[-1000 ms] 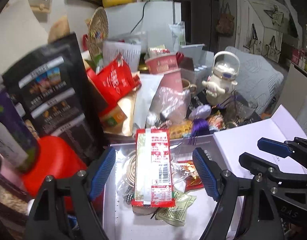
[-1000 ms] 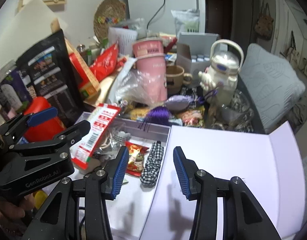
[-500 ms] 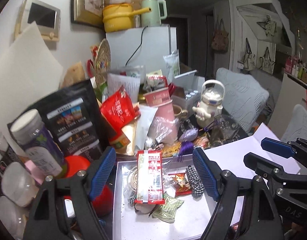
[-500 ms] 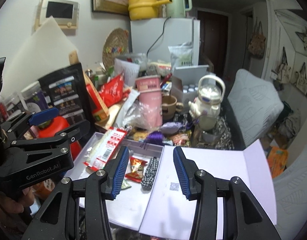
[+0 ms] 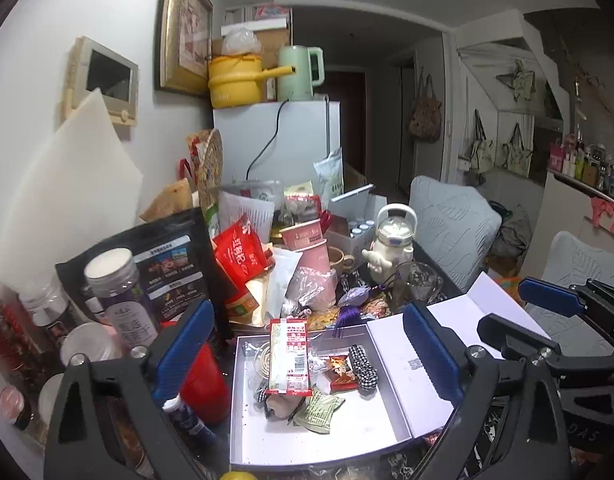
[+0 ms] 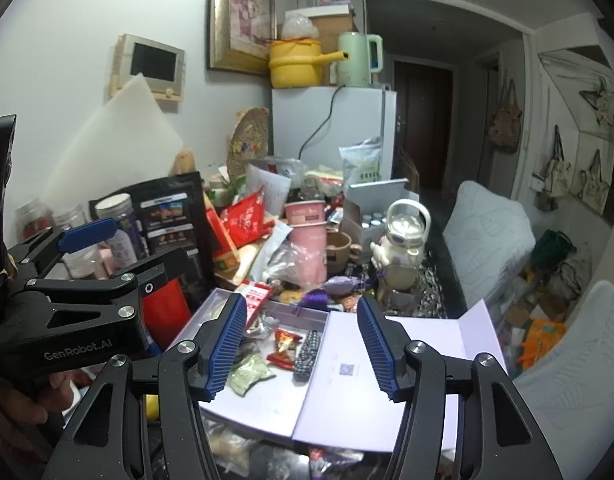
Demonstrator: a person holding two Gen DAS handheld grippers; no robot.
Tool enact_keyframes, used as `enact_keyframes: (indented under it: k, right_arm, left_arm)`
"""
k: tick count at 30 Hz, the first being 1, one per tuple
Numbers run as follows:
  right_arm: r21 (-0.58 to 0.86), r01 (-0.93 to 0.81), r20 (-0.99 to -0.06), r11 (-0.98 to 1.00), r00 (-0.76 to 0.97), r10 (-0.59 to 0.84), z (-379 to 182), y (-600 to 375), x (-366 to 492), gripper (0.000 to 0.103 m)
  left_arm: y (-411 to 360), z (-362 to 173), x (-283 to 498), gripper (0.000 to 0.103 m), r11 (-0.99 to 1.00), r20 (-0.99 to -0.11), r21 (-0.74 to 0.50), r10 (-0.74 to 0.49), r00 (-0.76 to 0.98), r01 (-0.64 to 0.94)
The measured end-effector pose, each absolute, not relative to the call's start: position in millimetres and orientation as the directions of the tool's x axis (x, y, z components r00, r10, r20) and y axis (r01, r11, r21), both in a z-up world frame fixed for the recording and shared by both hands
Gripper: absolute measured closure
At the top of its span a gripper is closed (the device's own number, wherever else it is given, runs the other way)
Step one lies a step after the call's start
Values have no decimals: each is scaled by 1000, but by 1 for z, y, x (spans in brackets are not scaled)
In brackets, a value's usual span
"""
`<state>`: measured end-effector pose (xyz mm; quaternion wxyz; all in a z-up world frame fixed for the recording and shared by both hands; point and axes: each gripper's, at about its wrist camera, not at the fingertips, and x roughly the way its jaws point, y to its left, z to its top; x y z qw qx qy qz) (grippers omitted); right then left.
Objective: Organize soft objects
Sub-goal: 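Withdraw both grippers from the box back toward the table edge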
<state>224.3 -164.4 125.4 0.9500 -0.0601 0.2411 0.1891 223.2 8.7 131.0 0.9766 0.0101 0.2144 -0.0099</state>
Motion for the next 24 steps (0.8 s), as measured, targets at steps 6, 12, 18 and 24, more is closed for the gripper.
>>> enact_keyframes:
  k: [6, 12, 18, 24]
  right_arm:
    - [-32, -386, -441, 922, 833, 334, 135, -169, 192, 32]
    - [-27, -371, -417, 928, 848, 327, 135, -174, 162, 20]
    - [-46, -332, -401, 942, 870, 287, 128, -177, 133, 6]
    - [-70, -283, -393, 957, 889, 234, 115, -180, 108, 4]
  left_arm:
    - [8, 141, 193, 1, 999, -380, 19, -25, 925, 35]
    - [10, 143, 165, 1, 999, -370, 11, -32, 929, 39]
    - [8, 134, 136, 1, 998, -370, 27, -39, 928, 53]
    - [9, 117, 107, 1, 997, -379, 13, -67, 923, 77]
